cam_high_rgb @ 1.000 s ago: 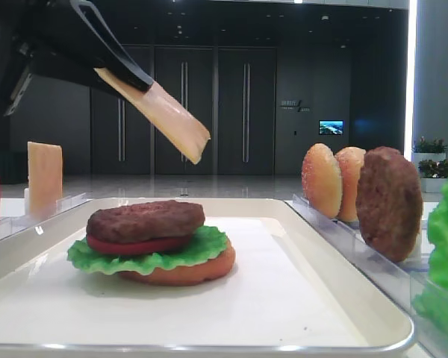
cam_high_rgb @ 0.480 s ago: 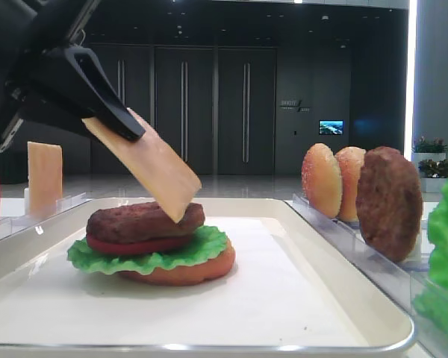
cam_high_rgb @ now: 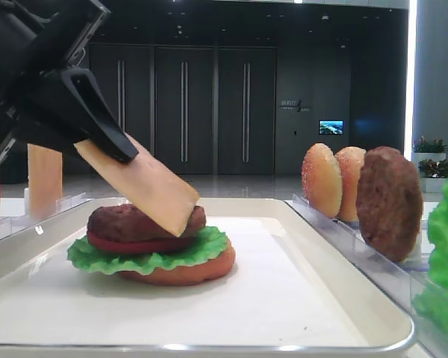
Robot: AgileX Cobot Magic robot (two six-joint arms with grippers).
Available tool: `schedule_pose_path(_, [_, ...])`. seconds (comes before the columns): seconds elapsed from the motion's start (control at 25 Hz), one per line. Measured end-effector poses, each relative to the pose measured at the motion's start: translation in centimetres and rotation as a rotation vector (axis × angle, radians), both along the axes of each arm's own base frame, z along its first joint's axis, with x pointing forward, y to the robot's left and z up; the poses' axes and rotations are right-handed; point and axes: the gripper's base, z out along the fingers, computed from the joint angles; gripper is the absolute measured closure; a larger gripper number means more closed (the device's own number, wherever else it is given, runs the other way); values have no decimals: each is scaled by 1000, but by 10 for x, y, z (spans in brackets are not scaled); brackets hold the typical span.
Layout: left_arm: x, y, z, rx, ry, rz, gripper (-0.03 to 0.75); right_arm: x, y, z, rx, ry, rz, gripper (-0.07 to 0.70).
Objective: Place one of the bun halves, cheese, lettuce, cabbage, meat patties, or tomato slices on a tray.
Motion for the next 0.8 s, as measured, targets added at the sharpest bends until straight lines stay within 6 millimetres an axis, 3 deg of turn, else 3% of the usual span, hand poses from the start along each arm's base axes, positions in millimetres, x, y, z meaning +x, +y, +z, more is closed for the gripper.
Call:
schedule_pose_path(0.24, [0, 5, -2, 30, 14, -3, 279, 0, 0, 0, 0, 0, 0, 269])
schedule_pose_path(0.32, [1, 13, -4, 56, 39, 7, 208, 0, 0, 0, 0, 0, 0, 269])
schedule_pose_path(0.44, [4, 30, -6, 113, 85, 40, 176, 0, 0, 0, 0, 0, 0, 269])
schedule_pose_path(0.56, [8, 41, 5, 182, 77, 60, 169, 0, 0, 0, 0, 0, 0, 269])
schedule_pose_path(0.8, [26, 41, 64, 185, -29, 111, 169, 0, 0, 0, 0, 0, 0, 269])
